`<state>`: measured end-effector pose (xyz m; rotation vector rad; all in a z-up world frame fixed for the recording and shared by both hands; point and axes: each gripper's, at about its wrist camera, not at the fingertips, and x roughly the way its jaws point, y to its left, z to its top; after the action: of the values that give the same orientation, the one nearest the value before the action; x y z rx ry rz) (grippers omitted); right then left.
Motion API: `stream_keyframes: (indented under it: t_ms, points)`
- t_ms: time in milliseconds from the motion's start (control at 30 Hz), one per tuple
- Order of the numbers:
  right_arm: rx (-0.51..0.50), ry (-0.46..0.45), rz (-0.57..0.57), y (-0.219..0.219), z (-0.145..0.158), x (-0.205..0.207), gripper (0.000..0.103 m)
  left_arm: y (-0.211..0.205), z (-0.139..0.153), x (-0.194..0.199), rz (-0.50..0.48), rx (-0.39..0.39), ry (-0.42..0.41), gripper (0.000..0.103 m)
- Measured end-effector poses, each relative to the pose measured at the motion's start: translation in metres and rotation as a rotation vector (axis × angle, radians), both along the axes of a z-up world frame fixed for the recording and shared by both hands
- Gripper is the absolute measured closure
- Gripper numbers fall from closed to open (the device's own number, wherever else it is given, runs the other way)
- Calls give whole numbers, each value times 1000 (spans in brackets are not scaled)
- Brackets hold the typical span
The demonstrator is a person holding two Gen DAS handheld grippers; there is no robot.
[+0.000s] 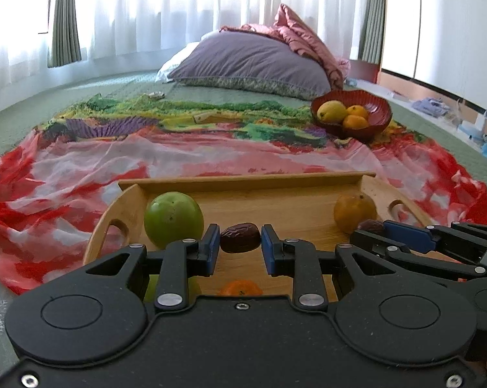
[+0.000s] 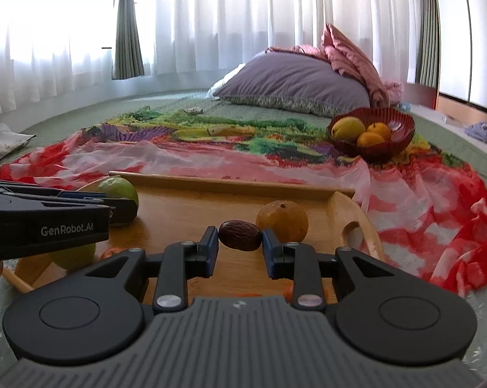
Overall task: Organize fruits
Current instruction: 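Lift both held dates and carry them over the tray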
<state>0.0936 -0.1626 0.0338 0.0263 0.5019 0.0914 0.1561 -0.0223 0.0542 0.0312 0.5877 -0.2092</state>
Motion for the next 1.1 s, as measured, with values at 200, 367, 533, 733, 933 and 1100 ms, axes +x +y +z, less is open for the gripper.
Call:
stream_keyframes:
  t_ms: [200,367,533,733,933,1100]
  points:
    - [0,36,-10,-1,-9,13,69,-1,-12,15,11,11,38,77]
    - [-9,59,-14,-1,-15,19,69,-2,-19,20,19,25,47,77]
    - [-16,74,-16,-1,-20,21,69,-5,-21,21,10,46,39,77]
    - [-15,81,-20,-2,-22,24,69,-7,-20,24,-17,41,44,77]
    - [-29,78,-17,-2,-21,28,69,-10,-15,34,-39,46,44,77]
    - [-24,72,-13,-3,-17,29,69,-12,-12,44,-44,42,52,77]
